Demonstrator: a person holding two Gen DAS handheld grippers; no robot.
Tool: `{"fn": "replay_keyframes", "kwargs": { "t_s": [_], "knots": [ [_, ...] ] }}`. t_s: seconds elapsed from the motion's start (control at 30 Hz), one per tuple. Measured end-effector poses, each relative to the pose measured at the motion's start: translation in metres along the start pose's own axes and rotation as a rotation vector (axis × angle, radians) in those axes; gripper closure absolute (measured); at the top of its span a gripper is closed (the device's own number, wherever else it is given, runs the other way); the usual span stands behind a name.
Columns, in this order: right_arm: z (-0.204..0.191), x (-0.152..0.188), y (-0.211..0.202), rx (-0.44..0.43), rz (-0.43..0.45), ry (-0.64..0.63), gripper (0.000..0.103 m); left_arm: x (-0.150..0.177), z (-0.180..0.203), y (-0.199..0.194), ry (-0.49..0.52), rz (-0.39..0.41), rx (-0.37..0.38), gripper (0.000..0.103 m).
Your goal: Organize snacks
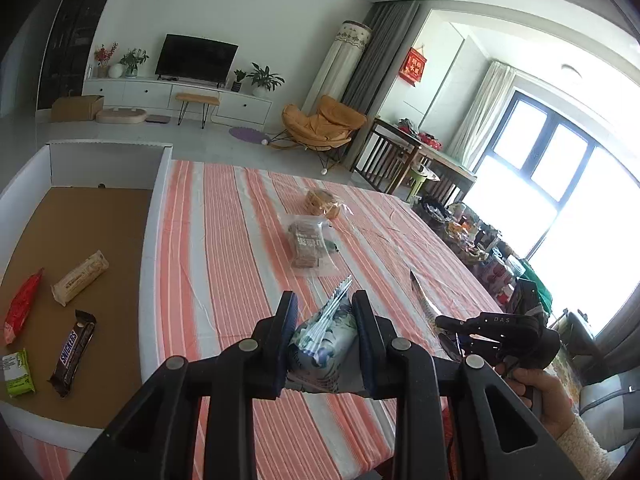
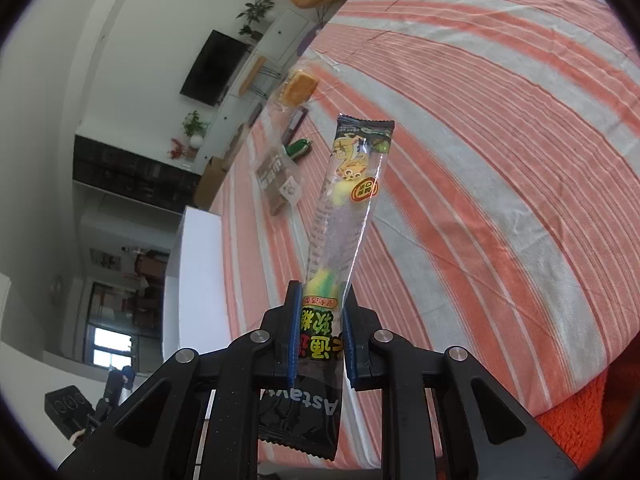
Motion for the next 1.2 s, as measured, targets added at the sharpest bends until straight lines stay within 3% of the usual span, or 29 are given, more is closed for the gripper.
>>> {"fn": "replay_keyframes", "kwargs": {
  "t_s": [0.17,0.33,0.47,0.6,0.67,0.7,0.73,0.77,0.83,0.9,1.0,1.1,1.2],
  "knots": [
    [-0.054,-0.004,-0.004,-0.11,-0.003,-0.046,0.084,-0.032,-0.038,-0.043,-0.059,0.104,-0.058,0.075],
    [-0.153,-0.005,0.021,-0.237,-0.06,-0.173,0.084,-0.063,-0.107,-0.084,-0.095,0.215,-0.235,0.075],
    [-0.251,0.02,0.062,-0.352,-0.166,-0.318,0.084,-0.073,-0.168,-0.098,-0.146,0.238,-0.382,0.075],
    [-0.332,0.05,0.126,-0.376,-0.25,-0.476,0.084,-0.075,-0.215,-0.087,-0.167,0.211,-0.503,0.075],
    [-0.357,0.066,0.158,-0.375,-0.28,-0.547,0.073,-0.073,-0.237,-0.077,-0.179,0.183,-0.587,0.065],
    [-0.361,0.072,0.171,-0.334,-0.286,-0.583,0.063,-0.07,-0.246,-0.072,-0.2,0.168,-0.62,0.042],
    [-0.361,0.077,0.18,-0.304,-0.284,-0.606,0.043,-0.066,-0.254,-0.07,-0.229,0.158,-0.647,0.02],
    [-0.356,0.08,0.184,-0.288,-0.277,-0.62,0.039,-0.061,-0.258,-0.069,-0.256,0.16,-0.662,0.016],
    [-0.333,0.085,0.181,-0.237,-0.258,-0.655,0.038,-0.052,-0.256,-0.071,-0.275,0.182,-0.637,0.013],
    [-0.294,0.083,0.174,-0.1,-0.212,-0.717,0.037,-0.043,-0.246,-0.065,-0.272,0.178,-0.624,0.01],
    [-0.209,0.067,0.153,0.236,-0.085,-0.806,0.033,-0.036,-0.21,-0.051,-0.233,0.176,-0.564,0.009],
    [-0.12,0.043,0.129,0.562,-0.012,-0.83,0.033,-0.035,-0.149,-0.023,-0.166,0.147,-0.439,0.007],
    [-0.043,0.02,0.102,0.778,0.013,-0.759,0.033,-0.029,-0.077,0.015,-0.061,0.087,-0.302,0.002]
  ]
}}
Point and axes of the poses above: each gripper's, at about its wrist camera, not at the fingertips, and y roughly the way its jaws point, z to its right, x to its underside, the point moved 6 cm from there along y, roughly the way its jaws point, and after that the axes turned 12 degrees about -y, right-handed, at the moved point
